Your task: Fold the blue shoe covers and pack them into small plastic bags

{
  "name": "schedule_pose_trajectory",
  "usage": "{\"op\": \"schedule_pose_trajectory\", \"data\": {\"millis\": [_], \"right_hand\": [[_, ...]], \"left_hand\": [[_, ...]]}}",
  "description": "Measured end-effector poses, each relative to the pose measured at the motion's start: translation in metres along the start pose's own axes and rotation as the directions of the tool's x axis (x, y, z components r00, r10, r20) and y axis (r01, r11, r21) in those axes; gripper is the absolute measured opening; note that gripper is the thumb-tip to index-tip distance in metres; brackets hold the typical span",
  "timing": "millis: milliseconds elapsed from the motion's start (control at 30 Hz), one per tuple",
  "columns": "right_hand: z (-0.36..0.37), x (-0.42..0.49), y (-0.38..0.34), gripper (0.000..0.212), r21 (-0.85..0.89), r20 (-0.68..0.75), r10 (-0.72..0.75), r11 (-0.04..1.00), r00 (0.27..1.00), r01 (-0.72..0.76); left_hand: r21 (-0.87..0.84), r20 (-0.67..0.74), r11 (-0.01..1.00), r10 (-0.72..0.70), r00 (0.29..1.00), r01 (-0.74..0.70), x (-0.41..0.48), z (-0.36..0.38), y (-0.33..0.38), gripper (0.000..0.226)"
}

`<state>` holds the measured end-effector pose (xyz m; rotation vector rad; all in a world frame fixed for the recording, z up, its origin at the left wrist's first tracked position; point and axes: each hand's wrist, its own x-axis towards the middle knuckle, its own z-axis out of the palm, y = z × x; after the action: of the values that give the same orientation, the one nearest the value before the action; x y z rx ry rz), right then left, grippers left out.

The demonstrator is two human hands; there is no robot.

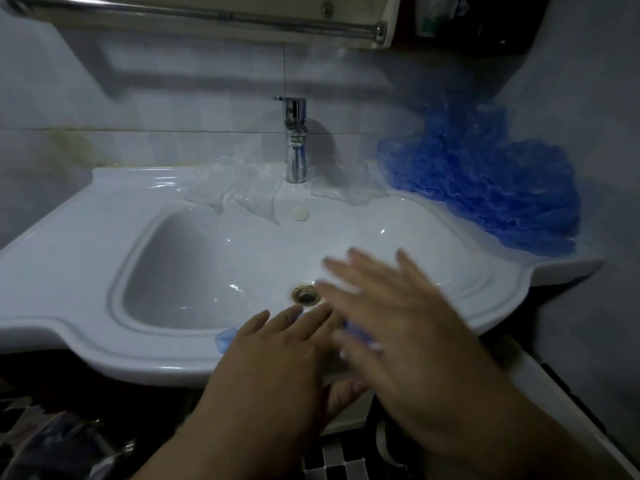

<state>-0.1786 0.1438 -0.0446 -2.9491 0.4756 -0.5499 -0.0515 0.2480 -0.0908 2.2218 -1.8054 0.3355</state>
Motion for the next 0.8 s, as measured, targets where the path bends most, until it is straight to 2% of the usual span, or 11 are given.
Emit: {"op": "schedule_pose_trajectory", "data": {"millis": [33, 100, 200, 267, 333, 433, 500, 567, 633, 700, 800], "right_hand": [[0.006, 0.0, -0.005, 0.061, 0.062, 0.119, -0.046, 0.997, 0.992, 0.038], [0.018, -0.001, -0.002, 0.082, 0.113, 0.225, 0.007, 0.993, 0.974, -0.034], [0.021, -0.006, 0.013, 0.096, 0.103, 0.171, 0.091, 0.989, 0.981, -0.11], [0.019, -0.009, 0.022, 0.089, 0.017, 0.14, 0.108, 0.994, 0.984, -0.112], [0.016, -0.011, 0.027, 0.087, -0.052, 0.166, 0.125, 0.992, 0.978, -0.118], [0.01, -0.011, 0.028, 0.086, -0.075, 0.235, 0.139, 0.989, 0.962, -0.124], [0.006, -0.01, 0.029, 0.078, -0.064, 0.251, 0.144, 0.989, 0.957, -0.132], [0.006, -0.011, 0.029, 0.075, -0.062, 0.241, 0.128, 0.991, 0.962, -0.116], [0.01, -0.013, 0.028, 0.075, -0.038, 0.207, 0.122, 0.992, 0.971, -0.117], [0.013, -0.015, 0.023, 0.076, 0.022, 0.165, 0.118, 0.992, 0.979, -0.123], [0.013, -0.018, 0.023, 0.081, 0.089, 0.139, 0.066, 0.993, 0.988, -0.079]], "left_hand": [[-0.014, 0.003, 1.0, 0.017, 1.0, -0.017, -0.001, 0.0, -0.001, 0.051], [-0.032, 0.005, 0.999, 0.028, 1.0, -0.028, -0.002, -0.001, -0.002, 0.053], [-0.062, -0.001, 0.998, 0.001, 1.0, -0.001, -0.004, -0.006, -0.004, 0.062], [-0.049, 0.01, 0.999, -0.022, 1.0, 0.022, -0.006, -0.01, -0.009, 0.063], [0.007, 0.045, 0.997, -0.073, 0.996, 0.073, -0.009, -0.014, -0.017, 0.064], [0.087, 0.047, 0.989, -0.126, 0.991, 0.121, -0.015, -0.014, -0.029, 0.067], [0.117, 0.048, 0.983, -0.146, 0.988, 0.139, -0.017, -0.012, -0.031, 0.069], [0.107, 0.017, 0.984, -0.147, 0.989, 0.144, -0.018, -0.012, -0.03, 0.074], [-0.009, -0.059, 0.995, -0.1, 0.993, 0.099, -0.017, -0.015, -0.027, 0.074], [-0.125, -0.151, 0.992, -0.043, 0.988, 0.024, -0.015, -0.021, -0.019, 0.063], [-0.141, -0.217, 0.989, 0.013, 0.976, -0.044, -0.01, -0.025, -0.01, 0.032]]}}
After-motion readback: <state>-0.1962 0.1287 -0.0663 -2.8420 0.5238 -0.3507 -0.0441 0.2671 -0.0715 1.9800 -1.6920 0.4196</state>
